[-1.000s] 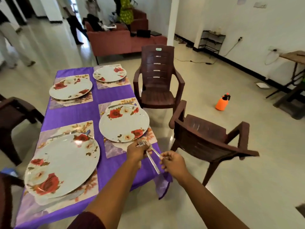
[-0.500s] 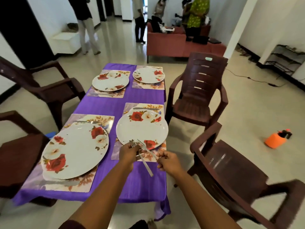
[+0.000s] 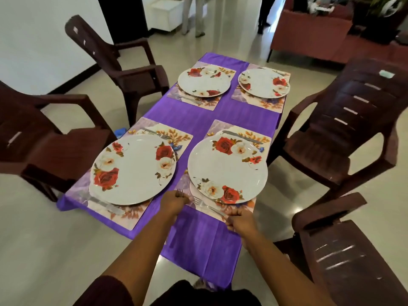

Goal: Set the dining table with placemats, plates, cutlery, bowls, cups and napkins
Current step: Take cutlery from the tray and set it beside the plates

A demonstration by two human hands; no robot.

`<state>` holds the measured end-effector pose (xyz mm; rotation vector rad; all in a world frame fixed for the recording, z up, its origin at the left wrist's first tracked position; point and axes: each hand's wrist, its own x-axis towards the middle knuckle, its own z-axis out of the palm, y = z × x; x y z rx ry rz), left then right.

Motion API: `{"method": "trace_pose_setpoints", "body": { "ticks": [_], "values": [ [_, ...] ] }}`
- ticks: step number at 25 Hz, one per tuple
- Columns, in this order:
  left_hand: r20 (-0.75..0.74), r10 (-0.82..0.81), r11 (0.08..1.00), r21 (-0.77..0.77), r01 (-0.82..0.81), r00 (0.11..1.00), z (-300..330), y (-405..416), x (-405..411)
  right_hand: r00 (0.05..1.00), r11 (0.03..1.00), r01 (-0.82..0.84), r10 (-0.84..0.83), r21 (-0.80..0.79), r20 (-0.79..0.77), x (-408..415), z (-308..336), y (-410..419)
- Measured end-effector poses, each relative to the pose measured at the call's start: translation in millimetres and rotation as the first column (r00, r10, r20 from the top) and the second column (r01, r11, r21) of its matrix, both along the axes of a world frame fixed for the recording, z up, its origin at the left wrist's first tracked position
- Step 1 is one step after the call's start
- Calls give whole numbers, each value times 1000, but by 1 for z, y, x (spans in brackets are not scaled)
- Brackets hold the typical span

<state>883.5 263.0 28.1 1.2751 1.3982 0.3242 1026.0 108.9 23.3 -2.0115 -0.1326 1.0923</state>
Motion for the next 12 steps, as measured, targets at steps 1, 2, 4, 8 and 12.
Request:
{"method": "trace_pose_setpoints", "body": {
  "ticks": [1,2,4,8,12],
  "values": [
    [-11,12,1000,-5,-12,1000,-3,-1,2,1000,1000,25,-25,-10,-14,1,-3,-1],
    [-17,28,1000,-11,-28,999,-6,-1,4,999,999,47,-48,-14,-20,2,-7,-1],
    [-22,49,998,-26,-49,999,-9,-1,10,996,996,90,-90,-23,3,5,-12,-1],
    [-58,57,998,-28,-58,997,-19,-2,21,990,990,137,-136,-45,37,13,-19,0],
    [-99,55,998,-20,-58,994,-23,-1,29,990,992,116,-113,-37,78,21,-22,2]
  ]
}}
